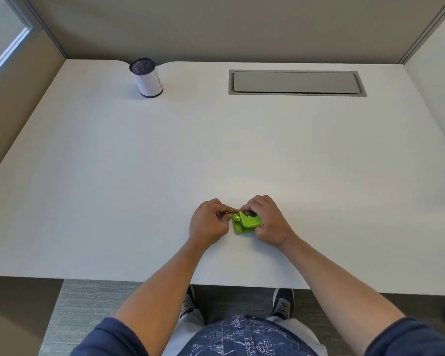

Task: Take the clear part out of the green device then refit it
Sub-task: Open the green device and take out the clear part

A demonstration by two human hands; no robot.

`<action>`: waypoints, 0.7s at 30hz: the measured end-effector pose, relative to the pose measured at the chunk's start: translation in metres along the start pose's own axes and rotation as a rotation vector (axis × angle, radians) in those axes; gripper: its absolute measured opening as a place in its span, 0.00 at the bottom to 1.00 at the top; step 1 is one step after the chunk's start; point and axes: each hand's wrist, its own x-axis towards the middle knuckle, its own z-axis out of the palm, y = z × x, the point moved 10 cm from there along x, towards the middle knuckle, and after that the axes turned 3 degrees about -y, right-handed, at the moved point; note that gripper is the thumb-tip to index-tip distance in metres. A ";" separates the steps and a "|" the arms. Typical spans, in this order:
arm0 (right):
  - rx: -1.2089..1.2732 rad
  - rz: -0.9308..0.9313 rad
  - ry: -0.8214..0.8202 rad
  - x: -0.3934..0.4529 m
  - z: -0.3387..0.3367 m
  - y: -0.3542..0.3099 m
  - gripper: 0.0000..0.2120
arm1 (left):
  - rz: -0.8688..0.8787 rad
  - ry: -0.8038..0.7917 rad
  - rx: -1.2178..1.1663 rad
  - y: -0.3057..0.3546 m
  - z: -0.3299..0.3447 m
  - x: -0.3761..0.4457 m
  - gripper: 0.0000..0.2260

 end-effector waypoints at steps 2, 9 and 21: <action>0.006 0.000 0.000 0.001 -0.001 0.000 0.28 | -0.007 0.012 0.008 0.000 -0.002 0.001 0.11; 0.045 0.015 0.009 0.000 -0.003 0.001 0.30 | -0.006 0.024 0.023 0.003 -0.009 0.007 0.09; 0.087 0.040 0.018 0.002 -0.003 0.010 0.31 | 0.039 -0.047 0.067 0.008 -0.008 0.017 0.04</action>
